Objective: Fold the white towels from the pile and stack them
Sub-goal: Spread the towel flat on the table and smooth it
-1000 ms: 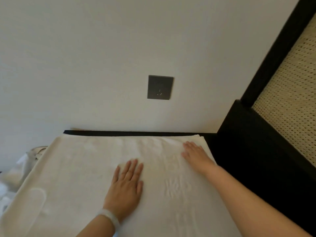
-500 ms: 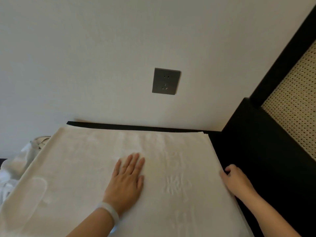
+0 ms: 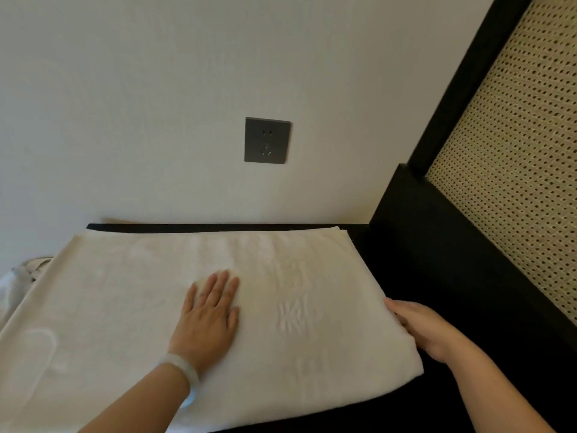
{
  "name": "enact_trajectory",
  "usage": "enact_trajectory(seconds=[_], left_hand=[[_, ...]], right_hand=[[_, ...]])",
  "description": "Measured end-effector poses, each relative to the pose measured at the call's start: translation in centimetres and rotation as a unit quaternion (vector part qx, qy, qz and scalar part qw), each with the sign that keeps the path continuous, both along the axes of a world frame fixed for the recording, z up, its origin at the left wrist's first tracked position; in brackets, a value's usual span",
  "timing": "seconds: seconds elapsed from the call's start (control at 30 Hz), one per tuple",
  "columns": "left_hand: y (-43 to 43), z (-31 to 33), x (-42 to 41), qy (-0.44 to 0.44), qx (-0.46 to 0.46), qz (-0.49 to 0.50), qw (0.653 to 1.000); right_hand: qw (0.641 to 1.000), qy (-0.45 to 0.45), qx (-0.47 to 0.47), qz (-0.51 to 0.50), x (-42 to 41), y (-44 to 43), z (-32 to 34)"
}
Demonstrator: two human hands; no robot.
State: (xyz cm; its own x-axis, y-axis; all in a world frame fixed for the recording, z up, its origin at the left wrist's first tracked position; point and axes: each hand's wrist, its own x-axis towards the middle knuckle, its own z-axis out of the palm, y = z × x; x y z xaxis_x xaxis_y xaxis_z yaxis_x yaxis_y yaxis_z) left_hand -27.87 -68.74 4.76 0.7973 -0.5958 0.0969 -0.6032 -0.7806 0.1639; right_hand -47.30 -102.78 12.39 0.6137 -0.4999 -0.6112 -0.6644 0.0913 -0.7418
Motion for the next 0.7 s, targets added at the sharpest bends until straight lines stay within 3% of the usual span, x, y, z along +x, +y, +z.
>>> enact_trajectory(seconds=[0.13,0.27,0.4,0.47,0.5,0.53,0.6,0.63,0.67,0.7], left_hand=[[0.1,-0.4,0.1,0.001,-0.005,0.001,1.0],[0.1,-0.8,0.4,0.002,-0.008,0.002,1.0],[0.3,-0.7,0.5,0.023,-0.031,-0.001,0.999],[0.5,-0.2,0.8,0.067,-0.107,-0.01,0.992],[0.9,0.4,1.0,0.132,-0.205,0.009,0.97],[1.5,1.3,1.2,0.225,-0.338,0.055,0.912],[3.3,2.7,1.5,0.373,-0.553,0.136,0.733],[4.2,3.2,1.8,0.406,-0.607,0.157,0.665],[5.0,3.4,2.0,0.428,-0.632,0.167,0.623],[5.6,3.5,2.2,0.441,-0.637,0.176,0.607]], right_hand=[[0.995,-0.054,0.076,0.025,0.2,0.5,0.8],[0.988,-0.115,0.09,0.044,2.6,3.2,4.1],[0.978,-0.15,-0.022,0.144,7.1,10.0,7.7],[0.966,-0.157,-0.084,0.187,9.2,14.3,8.0],[0.96,-0.154,-0.115,0.206,10.2,16.6,7.6],[0.951,-0.147,-0.146,0.229,10.9,18.9,6.8],[0.926,-0.128,-0.19,0.299,11.9,22.9,4.7],[0.917,-0.112,-0.189,0.332,12.1,24.6,3.5],[0.916,-0.089,-0.174,0.351,12.2,25.8,2.5],[0.919,-0.058,-0.159,0.356,12.1,26.4,1.6]])
